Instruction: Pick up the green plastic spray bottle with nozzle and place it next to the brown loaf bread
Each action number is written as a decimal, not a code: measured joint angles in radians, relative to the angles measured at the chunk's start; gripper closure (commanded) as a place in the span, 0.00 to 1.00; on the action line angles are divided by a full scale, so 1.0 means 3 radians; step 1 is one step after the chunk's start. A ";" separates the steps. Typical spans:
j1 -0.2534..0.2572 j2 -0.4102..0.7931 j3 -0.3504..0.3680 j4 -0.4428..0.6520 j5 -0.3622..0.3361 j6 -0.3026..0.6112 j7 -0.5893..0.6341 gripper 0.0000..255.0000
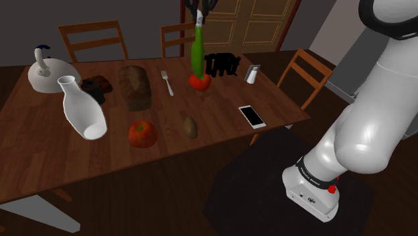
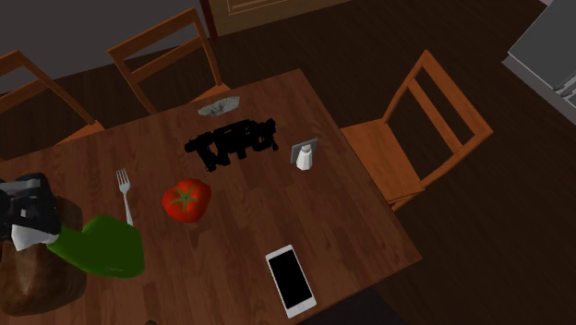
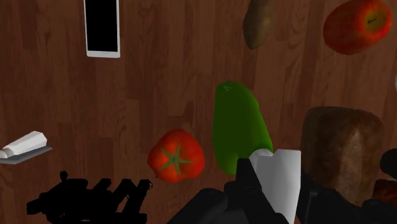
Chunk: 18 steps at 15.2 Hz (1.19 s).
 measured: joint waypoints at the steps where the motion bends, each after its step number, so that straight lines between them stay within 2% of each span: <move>1: 0.0044 -0.0006 0.0027 -0.0005 -0.0004 0.0002 0.0071 1.00; 7: 0.0338 0.0165 0.0203 0.0211 -0.0038 -0.0035 0.0534 1.00; 10: 0.0480 0.0291 0.0276 0.0393 -0.0061 -0.0089 0.0744 1.00; 11: 0.0524 0.0389 0.0296 0.0558 -0.0072 -0.0153 0.0805 1.00; 18: 0.0554 0.0282 0.0313 0.0103 -0.0069 0.0193 0.0856 1.00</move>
